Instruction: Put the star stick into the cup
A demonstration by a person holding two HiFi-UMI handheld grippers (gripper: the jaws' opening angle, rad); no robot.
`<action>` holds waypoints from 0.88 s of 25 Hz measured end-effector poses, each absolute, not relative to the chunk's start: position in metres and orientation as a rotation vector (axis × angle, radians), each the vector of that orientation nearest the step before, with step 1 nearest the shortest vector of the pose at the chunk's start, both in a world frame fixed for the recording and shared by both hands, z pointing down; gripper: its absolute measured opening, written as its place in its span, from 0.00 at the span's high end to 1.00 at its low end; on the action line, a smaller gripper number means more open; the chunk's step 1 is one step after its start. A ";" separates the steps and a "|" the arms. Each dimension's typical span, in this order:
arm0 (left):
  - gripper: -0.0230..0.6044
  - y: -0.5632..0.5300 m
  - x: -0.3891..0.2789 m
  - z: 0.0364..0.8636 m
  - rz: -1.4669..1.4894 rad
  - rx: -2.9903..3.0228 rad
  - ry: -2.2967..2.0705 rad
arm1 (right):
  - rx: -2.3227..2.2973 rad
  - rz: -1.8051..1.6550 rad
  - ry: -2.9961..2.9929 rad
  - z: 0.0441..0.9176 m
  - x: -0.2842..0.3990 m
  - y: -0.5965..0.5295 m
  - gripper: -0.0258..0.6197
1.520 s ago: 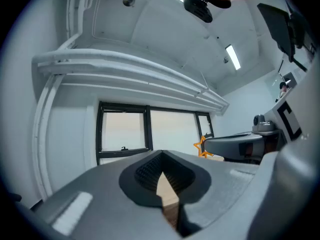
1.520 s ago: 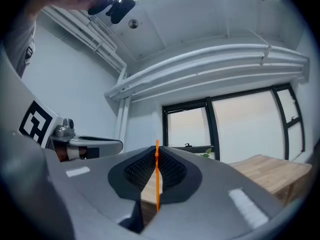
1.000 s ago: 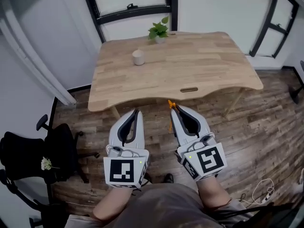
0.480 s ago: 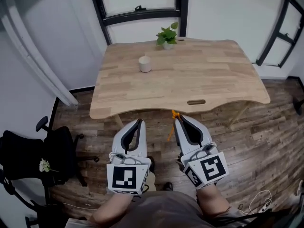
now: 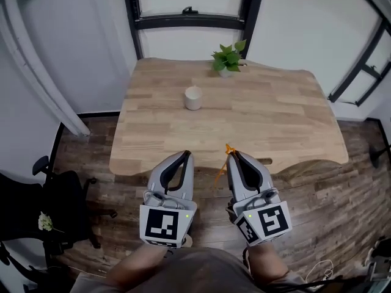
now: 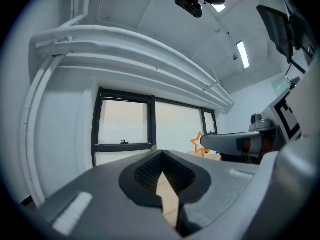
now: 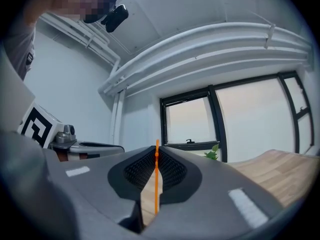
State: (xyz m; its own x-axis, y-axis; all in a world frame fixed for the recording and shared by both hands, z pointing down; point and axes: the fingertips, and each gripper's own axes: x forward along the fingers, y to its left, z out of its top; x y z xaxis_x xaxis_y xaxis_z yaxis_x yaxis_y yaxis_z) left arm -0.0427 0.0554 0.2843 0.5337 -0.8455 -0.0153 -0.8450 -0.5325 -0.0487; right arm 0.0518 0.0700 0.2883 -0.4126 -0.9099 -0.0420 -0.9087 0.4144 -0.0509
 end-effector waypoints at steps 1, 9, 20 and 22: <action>0.96 0.044 -0.046 0.283 -0.007 -2.710 1.486 | -1.672 -0.024 2.586 0.287 0.049 0.059 0.89; 0.96 -0.016 -0.061 0.269 0.054 -2.711 1.429 | -1.715 0.056 2.555 0.268 0.033 0.003 0.89; 0.96 -0.057 -0.061 0.290 0.000 -2.753 1.437 | -1.739 0.029 2.543 0.276 0.035 -0.039 0.89; 0.96 -0.066 -0.057 0.300 -0.035 -2.756 1.446 | -1.740 0.011 2.541 0.282 0.041 -0.049 0.89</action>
State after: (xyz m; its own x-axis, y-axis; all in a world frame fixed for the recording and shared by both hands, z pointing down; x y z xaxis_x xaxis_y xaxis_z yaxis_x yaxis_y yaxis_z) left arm -0.0573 -0.0664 0.2996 0.5684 -0.8227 0.0067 -0.8221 -0.5682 -0.0361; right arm 0.0407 -0.0489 0.2816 -0.3604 -0.9312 -0.0549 -0.9316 0.3623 -0.0294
